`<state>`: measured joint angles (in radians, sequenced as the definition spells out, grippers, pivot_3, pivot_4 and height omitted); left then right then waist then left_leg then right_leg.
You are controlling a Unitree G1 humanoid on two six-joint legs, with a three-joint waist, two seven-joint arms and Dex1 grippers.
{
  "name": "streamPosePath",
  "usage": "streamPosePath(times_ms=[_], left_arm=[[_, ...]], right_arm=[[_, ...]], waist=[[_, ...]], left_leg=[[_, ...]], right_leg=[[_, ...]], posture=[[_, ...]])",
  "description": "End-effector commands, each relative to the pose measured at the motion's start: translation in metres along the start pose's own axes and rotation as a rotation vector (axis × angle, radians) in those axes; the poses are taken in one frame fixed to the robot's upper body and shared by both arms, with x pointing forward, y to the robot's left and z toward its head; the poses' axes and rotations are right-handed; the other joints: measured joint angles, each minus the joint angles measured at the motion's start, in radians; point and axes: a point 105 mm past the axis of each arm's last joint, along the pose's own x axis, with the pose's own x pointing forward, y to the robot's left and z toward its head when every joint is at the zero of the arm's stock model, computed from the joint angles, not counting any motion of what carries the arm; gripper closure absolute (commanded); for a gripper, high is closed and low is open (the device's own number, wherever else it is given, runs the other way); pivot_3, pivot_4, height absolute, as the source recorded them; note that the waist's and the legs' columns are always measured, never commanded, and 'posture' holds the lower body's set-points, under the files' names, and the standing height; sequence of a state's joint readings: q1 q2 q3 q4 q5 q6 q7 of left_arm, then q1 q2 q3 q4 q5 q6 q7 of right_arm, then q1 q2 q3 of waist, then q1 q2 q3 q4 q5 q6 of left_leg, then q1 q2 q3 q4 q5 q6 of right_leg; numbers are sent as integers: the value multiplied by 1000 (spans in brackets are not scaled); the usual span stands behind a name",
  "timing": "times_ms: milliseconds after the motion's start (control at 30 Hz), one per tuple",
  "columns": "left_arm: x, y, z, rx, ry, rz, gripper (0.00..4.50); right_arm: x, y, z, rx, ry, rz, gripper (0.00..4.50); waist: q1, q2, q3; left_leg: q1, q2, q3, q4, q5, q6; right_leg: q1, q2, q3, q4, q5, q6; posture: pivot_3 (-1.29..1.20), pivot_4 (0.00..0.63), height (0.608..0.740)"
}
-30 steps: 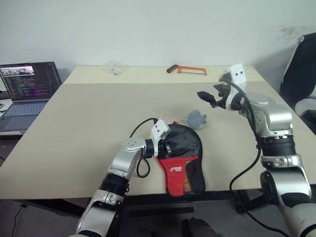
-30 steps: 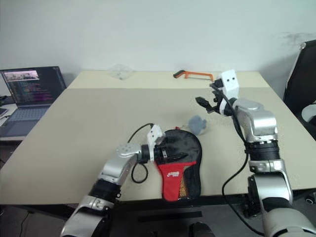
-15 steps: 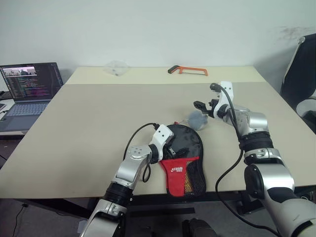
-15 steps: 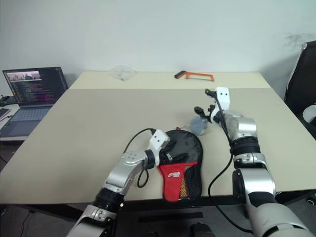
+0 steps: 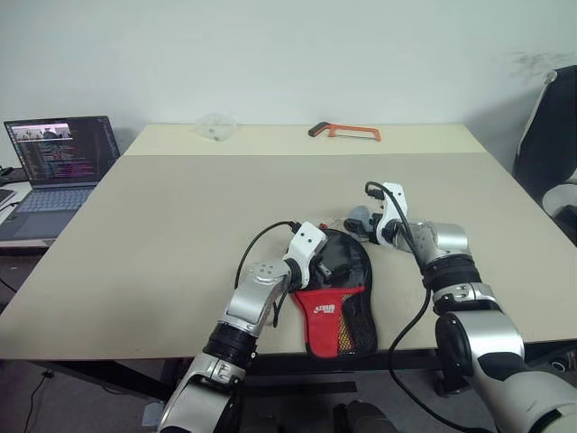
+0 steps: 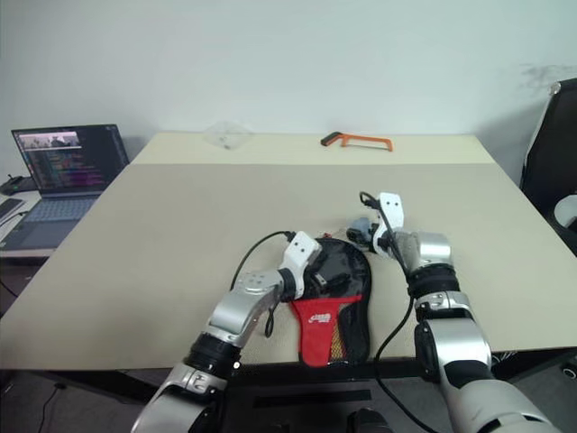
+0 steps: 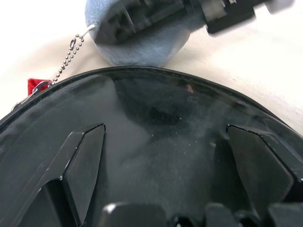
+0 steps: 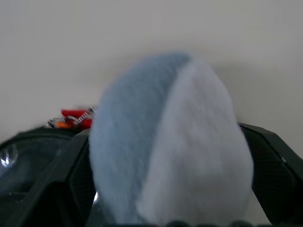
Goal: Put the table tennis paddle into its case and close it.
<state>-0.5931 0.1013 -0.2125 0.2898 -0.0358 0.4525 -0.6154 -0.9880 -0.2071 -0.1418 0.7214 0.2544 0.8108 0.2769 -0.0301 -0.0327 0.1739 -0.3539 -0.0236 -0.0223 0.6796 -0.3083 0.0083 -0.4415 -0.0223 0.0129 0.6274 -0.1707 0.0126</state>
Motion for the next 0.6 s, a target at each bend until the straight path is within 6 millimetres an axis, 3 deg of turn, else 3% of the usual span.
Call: streamPosePath(times_ms=[33,167,300,433,600], left_arm=[[4,-8,-23,-45,92,-18,0],[4,-10,-31,-57,123,-24,0],[3,-9,-40,-75,151,-22,0],[2,-6,-44,-97,167,-11,0],[0,-7,-50,-110,195,-13,0]], right_arm=[[-4,2,13,-15,-55,-14,937],[-8,-7,25,-57,-118,-69,2330],[-15,-20,37,-131,-153,-124,3426],[-22,-38,41,-209,-146,-172,3832],[-36,-51,37,-350,-86,-162,3862]], waist=[[0,0,0],[0,0,0],[2,0,0],[5,1,0],[4,1,-1]], left_leg=[[0,0,0,0,0,0],[1,0,0,0,0,0],[1,0,0,0,0,0],[1,-1,0,0,0,0],[2,-1,0,0,0,0]], right_leg=[[0,0,0,0,0,0],[1,0,0,0,0,0],[1,0,0,0,0,0],[2,1,-1,-1,0,1],[3,1,0,-1,-3,6]], posture=[[0,150,740],[0,150,740],[0,150,740],[0,150,740],[0,150,740]])
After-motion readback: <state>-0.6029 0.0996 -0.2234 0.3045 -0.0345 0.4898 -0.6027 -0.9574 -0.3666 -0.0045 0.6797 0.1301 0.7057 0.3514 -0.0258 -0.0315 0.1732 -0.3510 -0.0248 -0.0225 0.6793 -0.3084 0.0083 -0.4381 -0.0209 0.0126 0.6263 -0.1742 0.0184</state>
